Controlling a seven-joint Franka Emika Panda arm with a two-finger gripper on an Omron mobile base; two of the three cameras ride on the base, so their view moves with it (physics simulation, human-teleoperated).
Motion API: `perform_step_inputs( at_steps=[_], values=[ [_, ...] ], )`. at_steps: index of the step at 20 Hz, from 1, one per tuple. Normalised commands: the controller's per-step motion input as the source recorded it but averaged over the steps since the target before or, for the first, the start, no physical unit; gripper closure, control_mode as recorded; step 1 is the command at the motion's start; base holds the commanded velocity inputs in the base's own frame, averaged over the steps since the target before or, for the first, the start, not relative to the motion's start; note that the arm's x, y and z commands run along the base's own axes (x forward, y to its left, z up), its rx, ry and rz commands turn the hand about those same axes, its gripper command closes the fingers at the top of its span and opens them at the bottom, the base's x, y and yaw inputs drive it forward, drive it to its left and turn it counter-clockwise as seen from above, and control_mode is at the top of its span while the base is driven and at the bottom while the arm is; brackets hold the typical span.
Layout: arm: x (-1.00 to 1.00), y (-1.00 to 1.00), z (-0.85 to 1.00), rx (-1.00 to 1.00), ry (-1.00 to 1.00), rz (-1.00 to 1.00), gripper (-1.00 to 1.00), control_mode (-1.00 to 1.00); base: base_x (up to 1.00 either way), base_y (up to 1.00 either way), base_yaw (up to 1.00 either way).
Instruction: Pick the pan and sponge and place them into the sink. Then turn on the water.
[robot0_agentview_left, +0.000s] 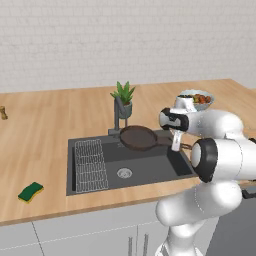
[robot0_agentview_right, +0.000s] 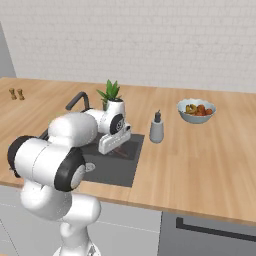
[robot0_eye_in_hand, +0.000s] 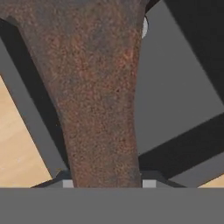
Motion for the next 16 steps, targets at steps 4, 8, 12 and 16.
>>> perform_step_inputs(
  at_steps=[4,8,12,16],
  values=[
    [0.73,0.15,-0.76,-0.02,-0.04,0.06,1.0,-1.0,0.0,0.0,0.0],
    [0.56,0.07,-0.79,-0.03,-0.02,0.03,1.0,-1.0,0.0,0.0,0.0],
    [0.32,0.06,-0.82,-0.07,0.0,0.02,1.0,-1.0,0.0,0.0,0.0],
    [0.23,0.0,-0.74,-0.04,0.0,0.0,1.0,-1.0,0.0,0.0,0.0]
  ],
)
